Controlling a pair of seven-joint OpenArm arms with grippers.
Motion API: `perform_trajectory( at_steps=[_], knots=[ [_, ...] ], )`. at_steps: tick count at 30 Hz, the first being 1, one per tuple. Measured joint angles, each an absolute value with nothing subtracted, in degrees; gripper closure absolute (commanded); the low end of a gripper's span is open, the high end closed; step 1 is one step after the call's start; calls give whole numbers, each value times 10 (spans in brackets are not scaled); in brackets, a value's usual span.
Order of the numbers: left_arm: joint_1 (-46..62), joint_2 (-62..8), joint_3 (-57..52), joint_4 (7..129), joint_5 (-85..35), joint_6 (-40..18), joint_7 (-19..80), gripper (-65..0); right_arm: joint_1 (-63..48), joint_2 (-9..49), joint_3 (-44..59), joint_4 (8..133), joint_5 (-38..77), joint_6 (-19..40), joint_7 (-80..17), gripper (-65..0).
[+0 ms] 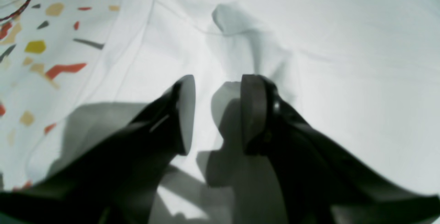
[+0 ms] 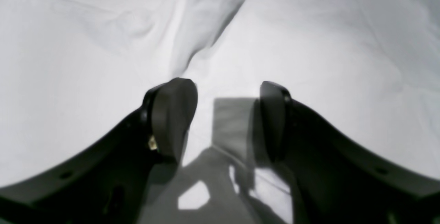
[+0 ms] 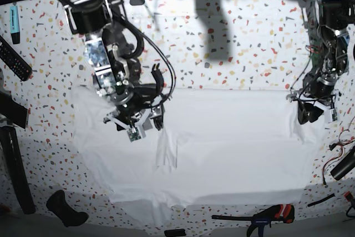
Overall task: Fold the T-shirt properly
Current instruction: 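Lower both grippers onto the collar edge and grasp the shirt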
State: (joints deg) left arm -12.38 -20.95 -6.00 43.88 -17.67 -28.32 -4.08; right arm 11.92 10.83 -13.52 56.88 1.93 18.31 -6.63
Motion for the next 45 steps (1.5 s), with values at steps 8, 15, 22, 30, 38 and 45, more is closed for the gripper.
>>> perform_trajectory(
  at_steps=[8, 15, 22, 30, 38, 45],
  knots=[
    [-19, -224, -60, 566, -176, -277, -18, -215, 63, 118, -135, 621, 21, 181, -69, -340],
    [9, -227, -60, 575, -176, -276, -54, -215, 20, 141, -135, 665, 22, 181, -61, -340],
    [-41, -236, -59, 695, -169, -273, 97, -215, 22, 146, -135, 671, 27, 183, -70, -340],
    [-131, -237, -55, 722, -159, -233, 197, -215, 25, 148, -136, 671, 30, 183, -75, -340],
    [-201, -216, 25, 546, -107, -231, 163, -215, 26, 148, -136, 671, 30, 183, -78, -340],
    [-209, -204, 50, 460, -66, -236, 110, -215, 27, 147, -136, 671, 30, 183, -82, -340]
  ],
)
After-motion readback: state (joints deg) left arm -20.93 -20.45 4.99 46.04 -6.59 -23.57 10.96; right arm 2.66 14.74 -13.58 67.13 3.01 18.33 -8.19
